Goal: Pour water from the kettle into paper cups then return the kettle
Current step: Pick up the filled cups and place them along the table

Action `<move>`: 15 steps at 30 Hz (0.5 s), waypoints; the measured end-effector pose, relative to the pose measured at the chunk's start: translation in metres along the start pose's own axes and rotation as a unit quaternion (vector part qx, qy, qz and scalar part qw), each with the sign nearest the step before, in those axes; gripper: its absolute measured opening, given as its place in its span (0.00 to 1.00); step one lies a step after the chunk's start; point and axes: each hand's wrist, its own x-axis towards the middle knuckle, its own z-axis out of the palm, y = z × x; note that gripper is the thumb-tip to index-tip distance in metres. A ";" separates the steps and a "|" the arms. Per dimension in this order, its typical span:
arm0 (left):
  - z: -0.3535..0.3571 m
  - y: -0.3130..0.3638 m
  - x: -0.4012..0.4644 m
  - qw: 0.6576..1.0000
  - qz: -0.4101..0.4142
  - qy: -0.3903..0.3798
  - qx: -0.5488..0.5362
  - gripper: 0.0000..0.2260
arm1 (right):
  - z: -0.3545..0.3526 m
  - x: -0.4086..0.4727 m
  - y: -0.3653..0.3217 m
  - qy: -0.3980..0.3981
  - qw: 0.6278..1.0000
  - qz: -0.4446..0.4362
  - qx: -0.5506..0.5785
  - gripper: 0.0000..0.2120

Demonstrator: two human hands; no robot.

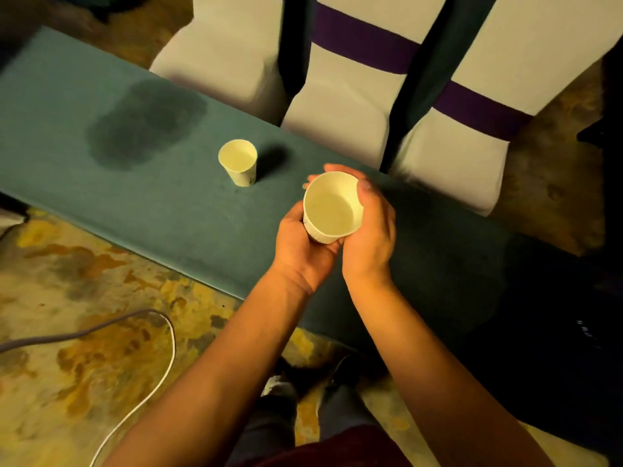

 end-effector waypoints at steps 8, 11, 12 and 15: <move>-0.021 0.088 0.000 0.999 0.046 0.026 -0.004 0.12 | 0.092 0.012 0.010 -0.037 0.999 -0.002 -0.030 0.19; -0.021 0.118 0.005 0.997 0.067 0.041 0.010 0.13 | 0.117 0.024 0.016 -0.062 0.998 -0.004 -0.034 0.18; -0.020 0.127 0.007 0.996 0.073 0.047 0.011 0.13 | 0.125 0.029 0.017 -0.065 0.997 -0.006 -0.035 0.18; -0.023 0.155 0.019 0.993 0.103 0.061 0.008 0.13 | 0.154 0.046 0.023 -0.087 0.996 -0.008 -0.034 0.21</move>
